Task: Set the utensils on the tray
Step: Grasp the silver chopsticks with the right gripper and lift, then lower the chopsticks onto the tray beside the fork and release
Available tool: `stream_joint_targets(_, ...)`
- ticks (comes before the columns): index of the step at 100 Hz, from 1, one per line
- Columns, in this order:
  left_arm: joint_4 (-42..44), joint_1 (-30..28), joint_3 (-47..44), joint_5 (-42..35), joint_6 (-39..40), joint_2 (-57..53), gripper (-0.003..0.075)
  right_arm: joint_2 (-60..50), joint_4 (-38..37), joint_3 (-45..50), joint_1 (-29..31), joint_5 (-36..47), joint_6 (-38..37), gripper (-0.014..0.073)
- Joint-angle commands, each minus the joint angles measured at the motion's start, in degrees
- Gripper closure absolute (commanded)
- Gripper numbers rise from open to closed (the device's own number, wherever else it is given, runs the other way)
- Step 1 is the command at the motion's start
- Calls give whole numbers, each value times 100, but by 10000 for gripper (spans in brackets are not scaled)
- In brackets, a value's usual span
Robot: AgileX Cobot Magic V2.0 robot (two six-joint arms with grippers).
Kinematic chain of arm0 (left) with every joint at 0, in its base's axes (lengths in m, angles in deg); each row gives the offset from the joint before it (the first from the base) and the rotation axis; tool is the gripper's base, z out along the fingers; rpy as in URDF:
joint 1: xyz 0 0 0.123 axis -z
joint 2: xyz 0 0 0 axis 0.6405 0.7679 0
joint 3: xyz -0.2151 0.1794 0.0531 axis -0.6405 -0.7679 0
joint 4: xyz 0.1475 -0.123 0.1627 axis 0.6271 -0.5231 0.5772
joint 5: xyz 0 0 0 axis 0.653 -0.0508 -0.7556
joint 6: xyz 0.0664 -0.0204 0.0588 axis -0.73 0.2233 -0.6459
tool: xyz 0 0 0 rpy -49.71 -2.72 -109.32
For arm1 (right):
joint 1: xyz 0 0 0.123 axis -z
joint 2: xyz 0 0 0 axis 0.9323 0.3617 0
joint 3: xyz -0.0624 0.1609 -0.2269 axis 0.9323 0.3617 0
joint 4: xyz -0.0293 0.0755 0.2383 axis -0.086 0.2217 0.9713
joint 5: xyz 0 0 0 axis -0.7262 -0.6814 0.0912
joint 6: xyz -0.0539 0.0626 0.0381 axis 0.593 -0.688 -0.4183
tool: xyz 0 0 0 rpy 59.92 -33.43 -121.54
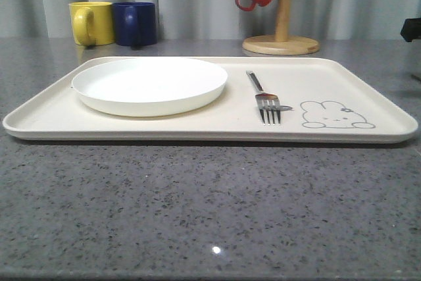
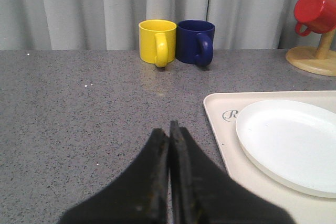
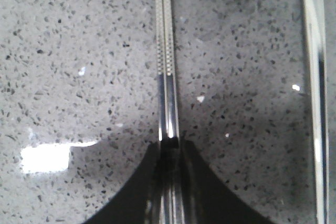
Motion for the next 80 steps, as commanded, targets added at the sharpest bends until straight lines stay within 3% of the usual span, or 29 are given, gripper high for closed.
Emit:
stream_joint_targets(1, -46, -23, 164, -441, -11, 33, 738, -398, 85, -115, 20, -47, 57, 620)
stream_joint_targets(21, -46, -23, 164, -441, -11, 33, 738, -931, 223, -327, -172, -362, -150, 620)
stream_joint_targets(43, -46, -23, 164, -441, -11, 33, 738, -1219, 223, -694, -969, -710, -602, 620)
stream_joint_targets(80, -46, -23, 164, -441, -11, 33, 738, -833, -225, -707, -2349, 78, -2124, 620)
